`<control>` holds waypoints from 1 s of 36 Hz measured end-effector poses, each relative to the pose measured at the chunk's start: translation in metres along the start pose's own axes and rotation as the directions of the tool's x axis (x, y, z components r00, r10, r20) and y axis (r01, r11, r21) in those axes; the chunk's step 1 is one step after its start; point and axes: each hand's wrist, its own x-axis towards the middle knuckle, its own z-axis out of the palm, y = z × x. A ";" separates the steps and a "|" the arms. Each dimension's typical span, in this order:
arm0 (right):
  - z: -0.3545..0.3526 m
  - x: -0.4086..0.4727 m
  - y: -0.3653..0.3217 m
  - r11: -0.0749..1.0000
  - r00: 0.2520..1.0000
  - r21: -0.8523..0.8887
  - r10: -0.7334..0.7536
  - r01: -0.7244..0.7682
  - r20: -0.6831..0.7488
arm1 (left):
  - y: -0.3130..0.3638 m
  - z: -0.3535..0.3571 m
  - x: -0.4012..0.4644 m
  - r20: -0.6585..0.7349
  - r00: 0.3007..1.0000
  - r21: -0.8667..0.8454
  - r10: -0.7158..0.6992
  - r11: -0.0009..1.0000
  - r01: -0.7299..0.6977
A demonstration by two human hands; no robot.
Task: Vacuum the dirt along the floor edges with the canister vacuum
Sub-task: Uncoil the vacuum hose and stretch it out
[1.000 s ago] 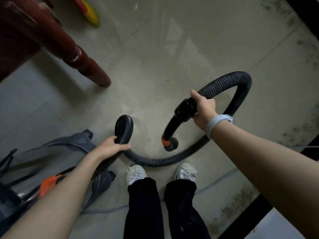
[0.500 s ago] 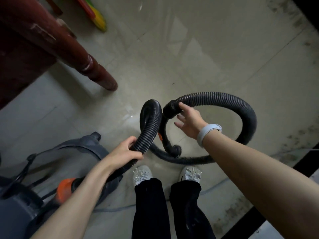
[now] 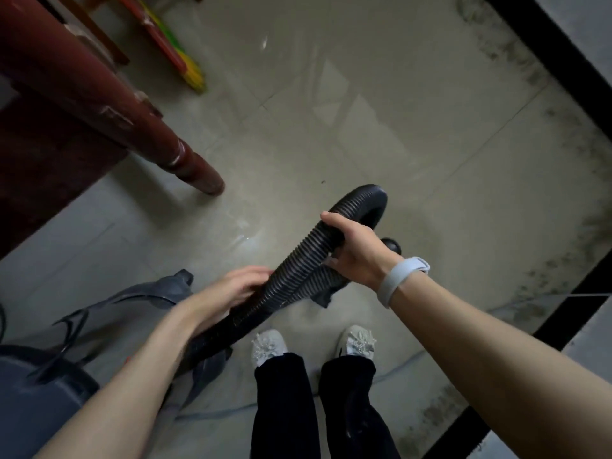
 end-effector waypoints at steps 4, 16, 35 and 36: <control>-0.001 -0.030 -0.007 0.988 0.995 -0.135 -0.072 0.080 0.066 | 0.053 0.018 0.003 -0.085 0.989 0.094 0.117 0.990 -0.109; -0.036 -0.073 -0.052 0.755 0.996 0.653 -0.084 0.056 0.010 | 0.080 0.061 -0.022 -0.112 0.918 0.391 0.380 0.866 -0.311; -0.077 -0.173 -0.112 0.938 0.953 0.240 -0.281 0.248 0.112 | 0.155 0.127 -0.081 0.078 0.912 0.311 0.402 0.860 -0.406; -0.072 -0.180 -0.113 0.943 0.944 0.192 -0.299 0.271 0.137 | 0.169 0.139 -0.084 0.066 0.890 0.320 0.451 0.836 -0.447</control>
